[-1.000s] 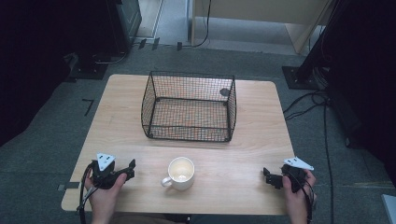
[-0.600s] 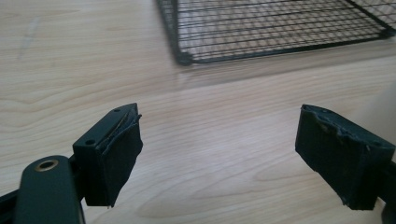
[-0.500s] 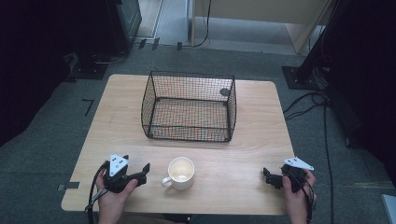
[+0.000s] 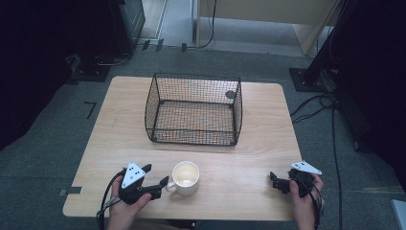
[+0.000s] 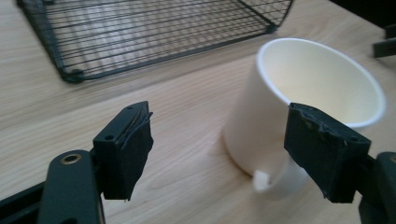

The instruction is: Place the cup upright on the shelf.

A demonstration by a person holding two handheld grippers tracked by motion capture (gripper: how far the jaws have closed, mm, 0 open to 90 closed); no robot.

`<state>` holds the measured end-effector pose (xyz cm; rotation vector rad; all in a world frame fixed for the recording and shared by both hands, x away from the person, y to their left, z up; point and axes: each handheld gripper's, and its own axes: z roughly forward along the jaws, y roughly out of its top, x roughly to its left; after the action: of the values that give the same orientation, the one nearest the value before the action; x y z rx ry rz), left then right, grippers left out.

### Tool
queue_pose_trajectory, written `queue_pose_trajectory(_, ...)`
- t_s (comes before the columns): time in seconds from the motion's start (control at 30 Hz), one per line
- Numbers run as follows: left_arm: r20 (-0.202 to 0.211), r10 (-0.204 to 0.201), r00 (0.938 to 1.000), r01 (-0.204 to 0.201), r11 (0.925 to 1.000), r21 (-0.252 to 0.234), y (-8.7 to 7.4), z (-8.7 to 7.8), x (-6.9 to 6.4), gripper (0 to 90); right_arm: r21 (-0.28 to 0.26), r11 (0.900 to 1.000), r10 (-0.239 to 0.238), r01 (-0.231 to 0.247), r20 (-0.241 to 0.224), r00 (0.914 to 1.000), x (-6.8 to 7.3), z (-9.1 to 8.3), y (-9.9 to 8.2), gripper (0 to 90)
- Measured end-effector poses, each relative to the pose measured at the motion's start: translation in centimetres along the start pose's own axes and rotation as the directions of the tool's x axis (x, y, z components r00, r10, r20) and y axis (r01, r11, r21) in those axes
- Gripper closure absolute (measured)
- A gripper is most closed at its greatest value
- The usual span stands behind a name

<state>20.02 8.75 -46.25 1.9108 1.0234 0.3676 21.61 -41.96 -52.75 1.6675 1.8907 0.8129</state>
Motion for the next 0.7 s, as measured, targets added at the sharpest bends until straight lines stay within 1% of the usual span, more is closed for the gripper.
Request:
queue_pose_trajectory(0.07, 0.034, 0.006, 0.9994, -0.006, 1.0, 0.001, 0.0, 0.0, -0.4, 25.4, 0.0, 1.0, 0.0, 0.0, 0.0, 1.0, 0.0, 0.0, 0.0, 0.0)
queue_pose_trajectory(0.1, 0.034, 0.006, 0.9994, -0.006, 1.0, 0.001, 0.0, 0.0, -0.4, 25.9, 0.0, 1.0, 0.0, 0.0, 0.001, 1.0, 0.0, 0.0, 0.0, 0.0)
queue_pose_trajectory(0.13, 0.063, 0.017, 0.9979, -0.017, 0.9998, 0.005, 0.0, 0.1, -0.7, 26.5, 0.0, 1.0, 0.0, 0.0, 0.001, 1.0, 0.0, 0.0, 0.0, 0.0)
queue_pose_trajectory(0.27, 0.09, 0.024, 0.9956, -0.026, 0.9994, 0.022, -0.2, 0.4, -1.2, 28.8, 0.0, 1.0, 0.0, 0.0, 0.0, 1.0, 0.0, 0.0, 0.0, 0.0)
queue_pose_trajectory(0.3, 0.09, 0.024, 0.9956, -0.026, 0.9994, 0.022, -0.2, 0.4, -1.2, 29.0, 0.0, 1.0, 0.0, 0.0, 0.0, 1.0, 0.0, 0.0, 0.0, 0.0)
queue_pose_trajectory(0.33, 0.101, 0.026, 0.9945, -0.029, 0.999, 0.033, -0.3, 0.7, -1.3, 29.0, 0.0, 1.0, 0.0, 0.0, 0.0, 1.0, 0.0, 0.0, 0.0, 0.0)
queue_pose_trajectory(0.4, 0.117, 0.026, 0.9928, -0.03, 0.9989, 0.036, -0.4, 0.7, -1.3, 28.8, 0.0, 1.0, 0.0, 0.0, 0.0, 1.0, 0.0, 0.0, 0.0, 0.0)
queue_pose_trajectory(0.47, 0.12, 0.028, 0.9923, -0.033, 0.9988, 0.037, -0.5, 0.7, -1.4, 29.7, 0.0, 1.0, 0.0, 0.0, 0.0, 1.0, 0.0, 0.0, 0.0, 0.0)
queue_pose_trajectory(0.5, 0.132, 0.032, 0.9907, -0.037, 0.9986, 0.038, -0.6, 0.7, -1.3, 30.5, 0.0, 1.0, 0.0, 0.0, 0.0, 1.0, 0.0, 0.0, 0.0, 0.0)
queue_pose_trajectory(0.57, 0.152, 0.031, 0.9879, -0.037, 0.9985, 0.04, -0.7, 0.7, -1.2, 33.1, 0.0, 1.0, 0.0, 0.0, 0.0, 1.0, 0.0, 0.0, 0.0, 0.0)
queue_pose_trajectory(0.6, 0.152, 0.031, 0.9879, -0.037, 0.9985, 0.04, -0.7, 0.7, -1.2, 35.5, 0.0, 1.0, 0.0, 0.0, 0.0, 1.0, 0.0, 0.0, 0.0, 0.0)
queue_pose_trajectory(0.63, 0.164, 0.035, 0.9859, -0.042, 0.9983, 0.041, -0.8, 0.8, -1.2, 38.5, 0.0, 1.0, 0.0, 0.0, 0.0, 1.0, 0.0, 0.0, 0.0, 0.0)
queue_pose_trajectory(0.67, 0.164, 0.035, 0.9859, -0.042, 0.9983, 0.041, -0.8, 0.8, -1.2, 41.2, 0.0, 1.0, 0.0, 0.0, 0.0, 1.0, 0.0, 0.0, 0.0, 0.0)
queue_pose_trajectory(0.7, 0.167, 0.052, 0.9846, -0.06, 0.9973, 0.043, -1.0, 0.8, -1.2, 43.0, 0.0, 1.0, 0.0, 0.0, 0.0, 1.0, 0.0, 0.0, 0.0, 0.0)
